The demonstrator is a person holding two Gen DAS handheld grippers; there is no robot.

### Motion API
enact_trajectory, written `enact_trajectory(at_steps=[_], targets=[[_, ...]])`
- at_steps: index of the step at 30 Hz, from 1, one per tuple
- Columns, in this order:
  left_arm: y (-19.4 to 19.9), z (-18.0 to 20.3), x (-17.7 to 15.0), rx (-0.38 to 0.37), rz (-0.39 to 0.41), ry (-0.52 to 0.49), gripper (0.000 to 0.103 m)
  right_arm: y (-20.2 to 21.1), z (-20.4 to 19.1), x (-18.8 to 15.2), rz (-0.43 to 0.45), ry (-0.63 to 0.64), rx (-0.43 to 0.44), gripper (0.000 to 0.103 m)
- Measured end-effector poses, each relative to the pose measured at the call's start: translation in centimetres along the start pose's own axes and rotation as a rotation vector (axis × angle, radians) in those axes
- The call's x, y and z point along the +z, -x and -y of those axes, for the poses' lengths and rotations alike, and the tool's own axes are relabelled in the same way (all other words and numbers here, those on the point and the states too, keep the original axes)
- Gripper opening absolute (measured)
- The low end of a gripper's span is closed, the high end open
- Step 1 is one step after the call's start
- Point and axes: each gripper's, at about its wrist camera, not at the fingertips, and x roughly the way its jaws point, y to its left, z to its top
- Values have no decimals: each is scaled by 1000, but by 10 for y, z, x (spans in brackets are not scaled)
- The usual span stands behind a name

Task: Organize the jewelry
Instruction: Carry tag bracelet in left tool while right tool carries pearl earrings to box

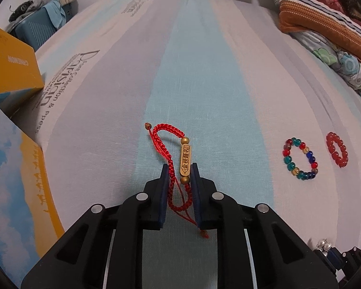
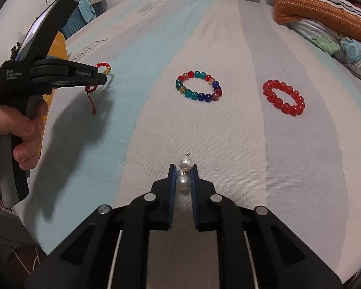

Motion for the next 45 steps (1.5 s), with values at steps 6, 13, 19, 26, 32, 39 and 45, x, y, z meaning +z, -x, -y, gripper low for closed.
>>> enact_trajectory(at_steps=[6, 13, 19, 26, 32, 39, 45], targets=[[16, 0, 0, -6, 9, -8, 16, 8, 0, 3, 12, -5, -4, 11], [41, -2, -3, -13, 33, -14, 16, 16, 0, 6, 19, -25, 0, 11], [57, -5, -8, 6, 38, -25, 16, 28, -2, 9, 39, -30, -3, 11], [76, -13, -15, 2, 48, -12, 16, 41, -9, 16, 61, -17, -11, 11], [97, -21, -19, -8, 64, -13, 16, 52, -19, 25, 86, -11, -9, 11], [118, -35, -23, -14, 79, -3, 16, 65, -33, 32, 111, 6, -7, 11], [136, -44, -26, -18, 95, 8, 16, 76, -44, 37, 128, 20, -7, 11]])
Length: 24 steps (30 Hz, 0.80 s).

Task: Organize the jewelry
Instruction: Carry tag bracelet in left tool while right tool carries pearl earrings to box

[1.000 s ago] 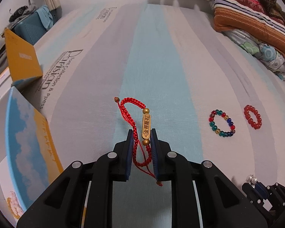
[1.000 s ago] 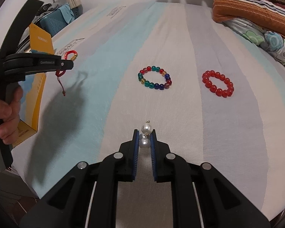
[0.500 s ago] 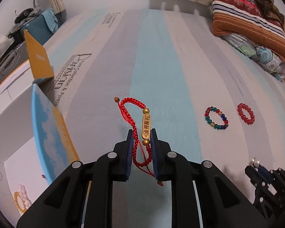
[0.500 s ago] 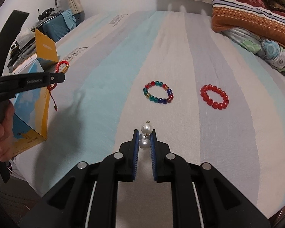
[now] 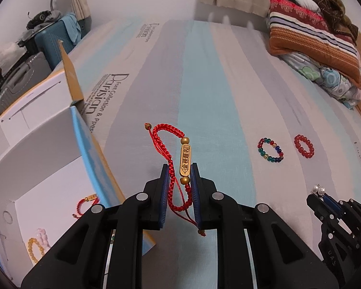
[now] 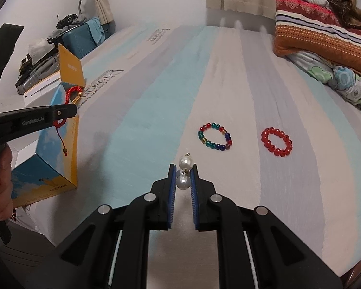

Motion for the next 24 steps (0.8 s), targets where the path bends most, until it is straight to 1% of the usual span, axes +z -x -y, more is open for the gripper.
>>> enact_trajectory(at_steps=[12, 19, 24], targets=[[40, -18, -5, 3, 42, 4, 17, 24, -28, 11, 30, 26, 17, 11], [67, -47, -10, 37, 67, 27, 17, 37, -55, 20, 53, 38, 45, 11], [83, -72, -12, 54, 84, 58, 17, 46, -82, 30, 73, 69, 64, 11]])
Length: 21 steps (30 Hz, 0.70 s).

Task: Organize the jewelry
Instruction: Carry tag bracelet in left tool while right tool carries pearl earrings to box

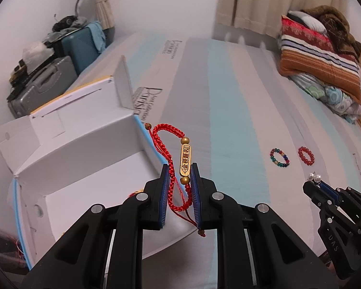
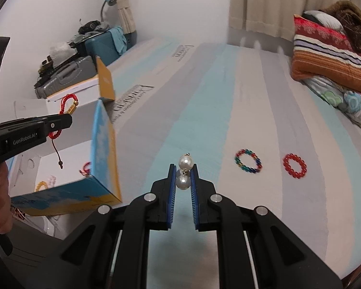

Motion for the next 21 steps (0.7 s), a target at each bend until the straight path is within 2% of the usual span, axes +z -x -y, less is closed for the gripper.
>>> enact_trajectory(at_steps=[11, 21], targets=[[25, -70, -15, 66, 12, 84, 17, 6, -59, 23, 27, 65, 39, 11], [36, -134, -43, 120, -2, 180, 17, 3, -124, 34, 33, 142, 87, 11]])
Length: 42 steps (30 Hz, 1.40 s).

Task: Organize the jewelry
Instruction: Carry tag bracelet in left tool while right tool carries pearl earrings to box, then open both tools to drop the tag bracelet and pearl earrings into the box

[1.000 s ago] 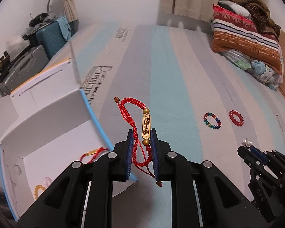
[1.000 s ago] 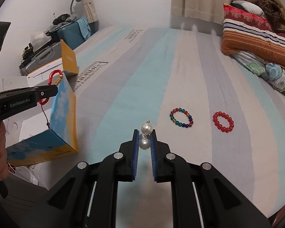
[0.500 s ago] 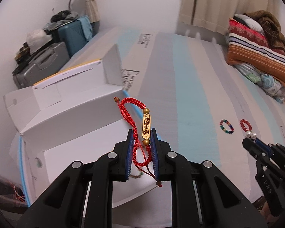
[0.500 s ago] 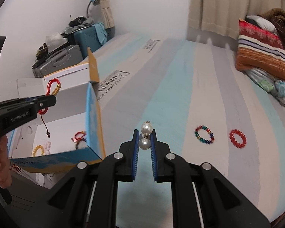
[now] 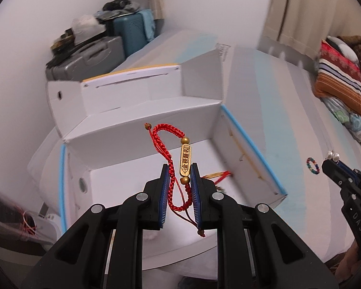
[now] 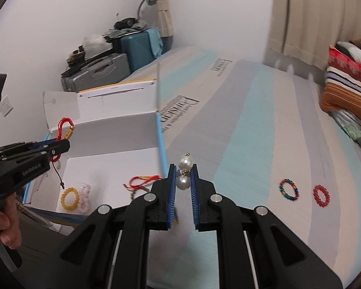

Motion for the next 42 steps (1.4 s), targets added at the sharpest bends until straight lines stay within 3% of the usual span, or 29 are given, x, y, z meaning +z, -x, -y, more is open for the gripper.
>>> enact_trajectory(at_steps=[13, 21, 34, 42], targets=[[-15, -67, -33, 61, -45, 100, 17, -32, -72, 9, -36, 90, 65, 11], [-32, -93, -52, 107, -88, 142, 17, -70, -99, 6, -140, 148, 96, 11], [-63, -107, -58, 175, -180, 155, 17, -118, -118, 0, -282, 150, 108, 11], [-69, -105, -58, 179, -184, 144, 17, -131, -118, -8, -316, 151, 97, 11]])
